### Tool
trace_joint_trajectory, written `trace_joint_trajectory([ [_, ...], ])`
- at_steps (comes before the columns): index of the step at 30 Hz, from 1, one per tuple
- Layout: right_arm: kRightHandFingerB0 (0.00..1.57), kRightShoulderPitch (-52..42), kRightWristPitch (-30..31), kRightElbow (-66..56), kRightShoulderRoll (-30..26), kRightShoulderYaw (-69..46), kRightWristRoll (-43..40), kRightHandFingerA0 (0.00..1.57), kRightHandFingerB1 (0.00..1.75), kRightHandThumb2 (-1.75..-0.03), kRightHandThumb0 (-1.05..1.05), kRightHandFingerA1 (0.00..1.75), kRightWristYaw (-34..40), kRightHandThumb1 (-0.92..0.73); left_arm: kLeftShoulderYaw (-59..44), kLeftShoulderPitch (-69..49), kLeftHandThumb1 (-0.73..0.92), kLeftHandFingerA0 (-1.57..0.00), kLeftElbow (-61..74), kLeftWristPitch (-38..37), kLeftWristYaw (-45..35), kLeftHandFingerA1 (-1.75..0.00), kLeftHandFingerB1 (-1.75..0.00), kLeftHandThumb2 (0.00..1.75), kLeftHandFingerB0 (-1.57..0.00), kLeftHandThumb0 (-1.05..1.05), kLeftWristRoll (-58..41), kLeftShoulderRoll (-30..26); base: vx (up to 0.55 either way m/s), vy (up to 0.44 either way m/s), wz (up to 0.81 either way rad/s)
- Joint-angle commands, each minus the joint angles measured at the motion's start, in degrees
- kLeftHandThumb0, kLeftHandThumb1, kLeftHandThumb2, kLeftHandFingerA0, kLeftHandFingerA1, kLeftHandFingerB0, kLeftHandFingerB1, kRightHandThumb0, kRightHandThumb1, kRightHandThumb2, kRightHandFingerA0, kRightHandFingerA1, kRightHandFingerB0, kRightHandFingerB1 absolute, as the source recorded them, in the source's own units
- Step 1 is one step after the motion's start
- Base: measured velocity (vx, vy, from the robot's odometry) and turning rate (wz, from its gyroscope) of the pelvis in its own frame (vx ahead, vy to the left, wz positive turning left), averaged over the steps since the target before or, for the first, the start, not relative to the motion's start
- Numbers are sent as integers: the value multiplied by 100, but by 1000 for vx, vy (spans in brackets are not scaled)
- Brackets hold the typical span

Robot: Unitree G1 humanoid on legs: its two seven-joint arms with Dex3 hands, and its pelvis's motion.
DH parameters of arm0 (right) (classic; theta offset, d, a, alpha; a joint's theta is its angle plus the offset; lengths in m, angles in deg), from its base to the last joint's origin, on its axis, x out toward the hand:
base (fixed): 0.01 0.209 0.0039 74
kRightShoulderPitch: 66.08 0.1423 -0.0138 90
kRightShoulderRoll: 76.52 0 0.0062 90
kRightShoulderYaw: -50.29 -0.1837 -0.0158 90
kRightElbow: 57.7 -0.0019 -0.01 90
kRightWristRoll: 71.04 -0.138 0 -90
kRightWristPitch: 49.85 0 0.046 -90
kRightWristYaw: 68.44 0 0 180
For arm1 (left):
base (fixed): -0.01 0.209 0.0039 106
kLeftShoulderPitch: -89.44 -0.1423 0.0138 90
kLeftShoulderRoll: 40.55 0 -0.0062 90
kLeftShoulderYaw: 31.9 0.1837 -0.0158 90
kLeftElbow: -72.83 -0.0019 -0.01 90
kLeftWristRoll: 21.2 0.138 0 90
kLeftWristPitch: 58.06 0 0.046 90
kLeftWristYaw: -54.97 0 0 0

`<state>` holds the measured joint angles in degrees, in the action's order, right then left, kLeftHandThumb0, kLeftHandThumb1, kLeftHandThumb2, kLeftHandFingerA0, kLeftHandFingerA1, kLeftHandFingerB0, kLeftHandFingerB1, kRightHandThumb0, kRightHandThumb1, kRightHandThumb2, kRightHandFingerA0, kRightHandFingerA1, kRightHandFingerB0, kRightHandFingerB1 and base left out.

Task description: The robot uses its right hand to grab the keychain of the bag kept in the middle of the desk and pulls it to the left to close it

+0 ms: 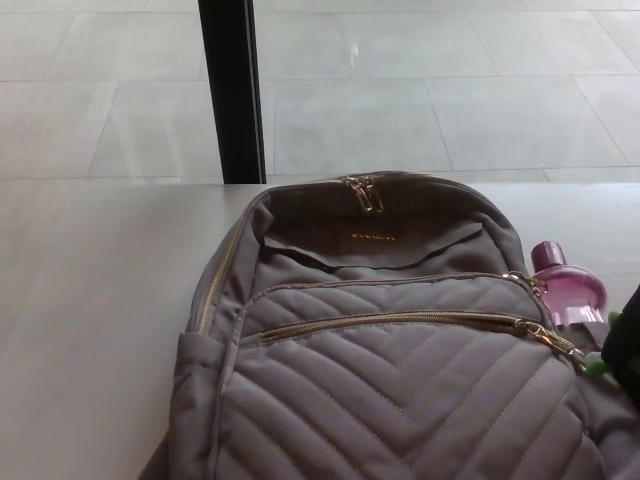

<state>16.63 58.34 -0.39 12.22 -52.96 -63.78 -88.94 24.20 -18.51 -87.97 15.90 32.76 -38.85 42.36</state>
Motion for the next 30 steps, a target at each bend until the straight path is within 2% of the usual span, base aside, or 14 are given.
trace_joint_trajectory([
  [1, 69, 278, 882, -172, 438, 12, -620, 89, 162, -117, -26, 175, 180, -56, -29, 13, 92, -77, -35, -90, 20, -59, -49, 87, -63, -96, -64, -154, 0, 0, 0],
  [3, 66, 358, 1038, -257, 627, 102, -652, 87, 162, -117, -20, 175, 250, -58, -35, -17, 92, -77, 4, -95, -15, -57, -45, 89, -62, -91, -80, -132, 0, 0, 0],
  [4, 66, 383, 1129, -321, 721, 165, -648, 86, 161, -116, -19, 175, 298, -59, -38, -8, 92, -77, -13, -89, -16, -59, -49, 87, -61, -93, -83, -127, 0, 0, 0],
  [9, 68, 669, 1287, -379, 1234, 558, -630, 86, 163, -118, -16, 175, 540, -57, -21, -10, 92, -71, -21, -124, -31, -55, -46, 89, -55, -96, -61, -127, 0, 0, 0],
  [11, 64, 793, 1315, -364, 1262, 772, -495, 83, 167, -117, -19, 175, 585, -58, -24, 7, 91, -72, -25, -104, -2, -56, -47, 90, -57, -96, -63, -129, 0, 0, 0],
  [16, 70, 1312, 1760, -321, 1351, 1186, -389, 88, 164, -119, -20, 175, 754, -58, -42, 6, 92, -69, 33, -40, -38, -57, -47, 90, -56, -94, -93, -157, 0, 0, 0],
  [18, 65, 1599, 1640, -194, 1175, 1453, -220, 90, 170, -125, -17, 175, 693, -56, -33, -6, 92, -77, 97, -22, 13, -60, -49, 86, -61, -91, -85, -155, 0, 0, 0],
  [20, 65, 1633, 1647, -184, 1133, 1490, -220, 90, 170, -125, -17, 175, 717, -56, -31, -4, 92, -77, 112, -15, 20, -60, -49, 86, -61, -91, -82, -157, 0, 0, 0],
  [21, 66, 1732, 1659, -134, 1111, 1533, -221, 89, 169, -126, -19, 175, 729, -55, -24, 11, 91, -72, 118, -8, 21, -57, -50, 89, -60, -94, -75, -166, 0, 0, 0],
  [23, 66, 2032, 1523, 59, 1009, 1770, -97, 89, 169, -125, -18, 175, 673, -55, 10, 14, 92, -75, 97, -92, 17, -58, -50, 90, -60, -94, -30, -178, 0, 0, 0],
  [27, 77, 2350, 1165, 407, 653, 2317, 287, 90, 158, -120, -17, 175, 661, -54, 32, 55, 91, -75, 139, -73, 68, -58, -51, 89, -61, -95, -27, -177, 0, 0, 0],
  [28, 81, 2386, 1151, 465, 608, 2403, 326, 93, 156, -121, -18, 175, 672, -54, 51, 46, 92, -73, 143, -89, 62, -56, -48, 90, -57, -95, -12, -183, 0, 0, 0],
  [29, 82, 2429, 1126, 543, 608, 2483, 314, 95, 155, -122, -18, 175, 659, -54, 48, 55, 92, -82, 140, -86, 65, -62, -49, 88, -60, -93, -22, -179, 0, 0, 0],
  [30, 81, 2475, 1153, 603, 626, 2566, 298, 95, 158, -124, -19, 175, 643, -52, 46, 74, 92, -83, 133, -64, 87, -61, -48, 90, -61, -94, -29, -181, 0, 0, 0],
])
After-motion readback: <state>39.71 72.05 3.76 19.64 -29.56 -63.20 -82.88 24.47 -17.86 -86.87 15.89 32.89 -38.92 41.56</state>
